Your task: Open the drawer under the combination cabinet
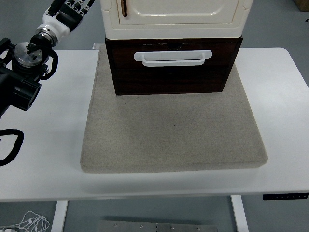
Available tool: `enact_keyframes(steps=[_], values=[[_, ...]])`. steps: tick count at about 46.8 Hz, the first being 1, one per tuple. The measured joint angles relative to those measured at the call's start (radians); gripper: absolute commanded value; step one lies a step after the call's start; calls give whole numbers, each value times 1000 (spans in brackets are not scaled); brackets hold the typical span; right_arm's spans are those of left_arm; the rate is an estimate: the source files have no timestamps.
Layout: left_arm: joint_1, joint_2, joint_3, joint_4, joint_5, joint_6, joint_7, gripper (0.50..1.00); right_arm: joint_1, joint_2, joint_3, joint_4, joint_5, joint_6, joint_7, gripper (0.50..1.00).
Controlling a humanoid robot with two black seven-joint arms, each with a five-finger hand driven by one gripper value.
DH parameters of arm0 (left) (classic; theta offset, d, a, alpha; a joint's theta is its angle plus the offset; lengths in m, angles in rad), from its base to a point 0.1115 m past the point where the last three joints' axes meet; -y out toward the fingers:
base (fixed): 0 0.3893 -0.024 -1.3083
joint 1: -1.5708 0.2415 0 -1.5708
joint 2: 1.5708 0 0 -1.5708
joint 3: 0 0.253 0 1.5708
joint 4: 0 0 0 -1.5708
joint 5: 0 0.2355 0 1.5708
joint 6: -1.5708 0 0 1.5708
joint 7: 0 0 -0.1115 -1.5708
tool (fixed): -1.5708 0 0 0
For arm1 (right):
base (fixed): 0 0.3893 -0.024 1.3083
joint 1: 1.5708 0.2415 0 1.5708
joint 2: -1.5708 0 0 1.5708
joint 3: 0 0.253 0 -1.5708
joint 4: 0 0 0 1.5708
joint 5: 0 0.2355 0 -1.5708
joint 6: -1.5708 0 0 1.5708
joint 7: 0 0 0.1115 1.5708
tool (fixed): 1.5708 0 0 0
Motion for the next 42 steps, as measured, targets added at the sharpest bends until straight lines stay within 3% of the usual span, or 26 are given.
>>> enact_keyframes(steps=[27, 42], values=[[-11, 20, -9, 7, -8, -8, 1, 1000, 0, 0, 0, 0, 0, 0, 0, 926], [-72, 60, -1, 30, 21, -21, 0, 1000, 0, 0, 0, 0, 0, 0, 0, 926]])
